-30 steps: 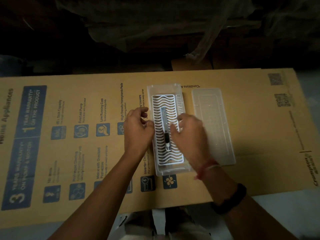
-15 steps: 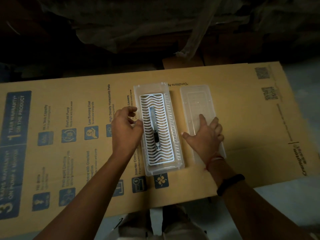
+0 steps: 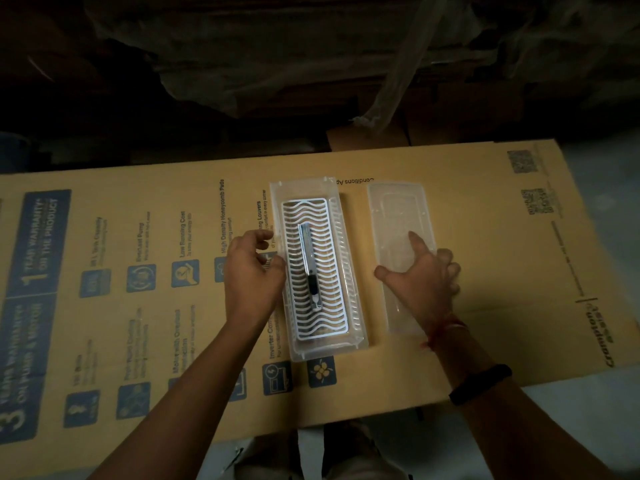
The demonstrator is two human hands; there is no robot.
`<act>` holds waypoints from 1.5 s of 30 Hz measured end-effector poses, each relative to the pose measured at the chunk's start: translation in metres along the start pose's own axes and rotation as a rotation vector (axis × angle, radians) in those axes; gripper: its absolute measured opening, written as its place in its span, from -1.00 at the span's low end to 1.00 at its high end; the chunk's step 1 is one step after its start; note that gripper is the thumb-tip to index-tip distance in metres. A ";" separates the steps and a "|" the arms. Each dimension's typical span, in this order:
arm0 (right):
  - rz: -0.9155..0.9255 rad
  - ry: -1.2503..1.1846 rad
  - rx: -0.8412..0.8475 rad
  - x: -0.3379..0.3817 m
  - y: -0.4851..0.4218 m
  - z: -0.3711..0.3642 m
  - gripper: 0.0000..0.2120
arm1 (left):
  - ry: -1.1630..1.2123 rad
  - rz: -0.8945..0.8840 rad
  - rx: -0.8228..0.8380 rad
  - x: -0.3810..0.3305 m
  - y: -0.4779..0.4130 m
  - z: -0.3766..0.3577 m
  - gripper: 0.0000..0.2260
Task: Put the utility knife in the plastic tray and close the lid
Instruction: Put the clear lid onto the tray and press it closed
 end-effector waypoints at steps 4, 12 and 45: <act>0.037 -0.139 -0.038 0.023 0.014 0.032 -0.13 | 0.043 0.091 0.005 0.012 -0.002 0.001 -0.74; 0.224 -0.124 0.022 0.091 0.084 0.013 -0.14 | 0.284 0.383 0.068 0.031 0.009 -0.011 -0.81; -0.082 -0.624 0.302 -0.001 0.120 -0.035 -0.81 | 0.459 0.555 0.086 0.045 0.014 -0.026 -0.86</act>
Point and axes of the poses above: each hand's wrist, its own y-axis away from the middle knuckle, its own z-axis out of the back of the hand, x = y × z, the point moved 7 cm from there along -y, towards the middle knuckle, and after that the axes turned 2 degrees about -x, right-handed, at the moved point
